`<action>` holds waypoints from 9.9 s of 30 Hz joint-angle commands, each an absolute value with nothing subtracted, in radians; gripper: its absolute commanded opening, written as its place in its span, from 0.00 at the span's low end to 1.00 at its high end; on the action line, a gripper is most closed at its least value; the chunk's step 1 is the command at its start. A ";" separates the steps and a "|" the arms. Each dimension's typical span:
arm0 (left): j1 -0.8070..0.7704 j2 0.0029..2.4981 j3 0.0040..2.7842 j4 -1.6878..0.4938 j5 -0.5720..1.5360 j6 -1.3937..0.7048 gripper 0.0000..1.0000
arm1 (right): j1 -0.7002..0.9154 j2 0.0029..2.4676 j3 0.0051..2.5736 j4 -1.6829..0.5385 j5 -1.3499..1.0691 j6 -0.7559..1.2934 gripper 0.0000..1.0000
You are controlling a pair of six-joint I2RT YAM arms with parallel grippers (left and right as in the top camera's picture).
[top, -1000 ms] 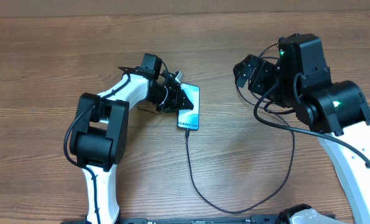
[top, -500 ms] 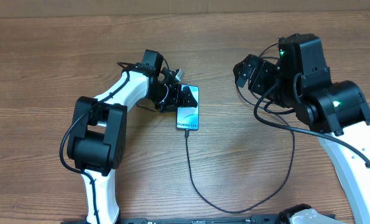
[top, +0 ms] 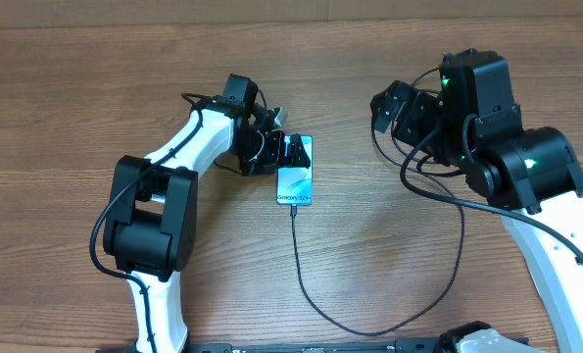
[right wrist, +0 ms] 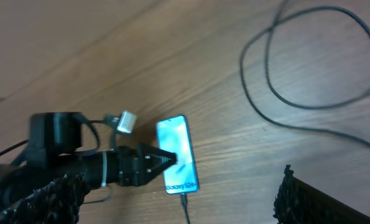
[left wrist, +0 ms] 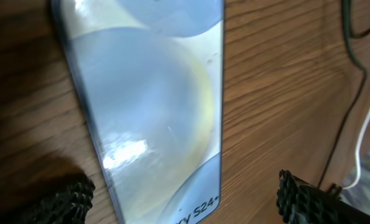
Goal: Plug charger to phone and switch on socket
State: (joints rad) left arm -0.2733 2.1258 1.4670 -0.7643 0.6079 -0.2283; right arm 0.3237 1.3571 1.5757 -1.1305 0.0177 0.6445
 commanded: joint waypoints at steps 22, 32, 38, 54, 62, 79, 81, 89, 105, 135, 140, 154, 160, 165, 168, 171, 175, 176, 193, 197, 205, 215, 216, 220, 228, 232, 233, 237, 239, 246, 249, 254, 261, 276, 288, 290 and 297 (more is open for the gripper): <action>-0.026 1.400 1.424 -0.898 -0.092 -0.329 1.00 | -0.368 1.686 1.572 -1.108 -0.003 0.622 0.20; -0.026 1.138 1.424 -0.988 -0.290 -0.329 1.00 | -0.490 1.897 1.572 -1.000 -0.098 0.559 0.17; -0.026 1.124 1.424 -1.044 -0.302 -0.329 1.00 | -0.495 1.994 1.572 -0.988 -0.136 0.557 0.14; -0.026 1.124 1.424 -1.051 -0.302 -0.329 1.00 | -0.495 2.054 1.572 -0.921 -0.137 0.548 0.10; -0.026 1.124 1.424 -1.051 -0.302 -0.329 1.00 | -0.495 2.088 1.572 -0.894 -0.176 0.548 0.04; -0.026 1.124 1.424 -1.060 -0.298 -0.329 1.00 | -0.490 2.093 1.572 -0.849 -0.177 0.548 0.04; -0.026 1.124 1.424 -1.066 -0.294 -0.330 1.00 | -0.485 2.104 1.572 -0.849 -0.178 0.549 0.04; -0.027 1.124 1.424 -1.102 -0.287 -0.329 1.00 | -0.432 2.166 1.572 -0.892 -0.185 0.491 0.04; -0.027 0.926 1.421 -1.130 -0.175 -0.258 1.00 | -0.389 1.892 1.620 -1.264 -0.027 0.443 0.04; -0.027 0.870 1.415 -1.179 -0.122 -0.270 1.00 | 0.040 1.011 1.618 -1.479 -0.185 0.496 1.00; -0.027 0.870 1.415 -1.179 -0.122 -0.270 1.00 | 0.040 1.018 1.618 -1.492 -0.142 0.490 1.00; -0.027 0.870 1.415 -1.179 -0.122 -0.270 1.00 | 0.040 1.004 1.593 -1.467 -0.118 0.436 1.00; -0.027 0.870 1.415 -1.179 -0.122 -0.270 1.00 | 0.040 0.902 1.437 -1.287 -0.136 0.374 1.00; -0.027 0.870 1.415 -1.179 -0.122 -0.270 1.00 | 0.040 0.728 1.200 -1.073 -0.144 0.357 1.00; -0.027 0.870 1.415 -1.179 -0.122 -0.270 0.99 | 0.040 0.618 1.058 -0.949 -0.144 0.334 1.00; -0.027 0.870 1.415 -1.179 -0.122 -0.270 1.00 | 0.038 0.501 0.911 -0.813 -0.151 0.280 1.00; -0.027 0.870 1.415 -1.179 -0.122 -0.270 1.00 | 0.023 0.350 0.739 -0.662 -0.178 0.257 1.00; -0.027 0.870 1.415 -1.179 -0.122 -0.270 0.99 | 0.020 0.327 0.713 -0.638 -0.178 0.257 1.00; -0.027 0.870 1.415 -1.179 -0.122 -0.270 1.00 | -0.040 0.028 0.265 -0.193 -0.178 0.257 1.00; -0.027 0.870 1.415 -1.179 -0.122 -0.270 0.99 | -0.062 0.003 0.192 -0.147 -0.175 0.257 1.00; -0.027 0.870 1.415 -1.179 -0.122 -0.270 1.00 | -0.063 0.003 0.042 -0.017 -0.159 0.257 1.00; -0.027 0.870 1.415 -1.179 -0.122 -0.270 1.00 | -0.058 0.003 0.008 -0.069 -0.152 0.260 1.00; -0.027 0.870 1.415 -1.179 -0.122 -0.270 1.00 | -0.058 0.003 0.008 -0.069 -0.152 0.260 1.00; -0.027 0.870 1.415 -1.179 -0.122 -0.270 1.00 | -0.059 0.003 0.008 -0.069 -0.151 0.260 1.00; -0.027 0.870 1.415 -1.179 -0.122 -0.270 1.00 | -0.059 0.003 0.008 -0.069 -0.151 0.260 1.00; -0.027 0.870 1.415 -1.179 -0.122 -0.270 1.00 | -0.059 0.003 0.008 -0.069 -0.151 0.260 1.00; -0.027 0.870 1.415 -1.179 -0.122 -0.270 1.00 | -0.059 0.003 0.008 -0.069 -0.151 0.260 1.00; -0.027 0.870 1.415 -1.179 -0.122 -0.270 1.00 | -0.059 0.003 0.008 -0.069 -0.151 0.260 1.00; -0.027 0.870 1.415 -1.179 -0.122 -0.270 0.99 | -0.059 0.003 0.008 -0.069 -0.151 0.260 1.00; -0.027 0.870 1.415 -1.179 -0.122 -0.270 0.99 | -0.059 0.003 0.008 -0.069 -0.151 0.260 1.00; -0.027 0.870 1.415 -1.179 -0.122 -0.270 1.00 | -0.059 0.003 0.008 -0.069 -0.151 0.260 1.00; -0.027 0.870 1.415 -1.179 -0.122 -0.270 1.00 | -0.059 0.003 0.008 -0.069 -0.151 0.260 1.00; -0.027 0.870 1.415 -1.179 -0.122 -0.270 1.00 | -0.059 0.003 0.008 -0.069 -0.151 0.260 1.00; -0.027 0.877 1.415 -1.179 -0.122 -0.270 0.99 | -0.059 0.003 0.008 -0.069 -0.151 0.260 1.00; -0.027 0.734 1.415 -1.179 -0.155 -0.257 1.00 | -0.059 0.003 0.008 -0.069 -0.151 0.260 1.00; -0.027 0.682 1.415 -1.179 -0.164 -0.257 1.00 | -0.059 0.003 0.008 -0.069 -0.151 0.260 1.00; -0.027 0.530 1.324 -1.139 -0.129 -0.205 1.00 | -0.059 0.003 0.008 -0.069 -0.151 0.260 1.00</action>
State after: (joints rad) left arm -0.0261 0.5865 1.3872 -1.1610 -0.1452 -0.2562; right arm -0.0589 0.0147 0.0185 -0.0715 -0.1638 0.2611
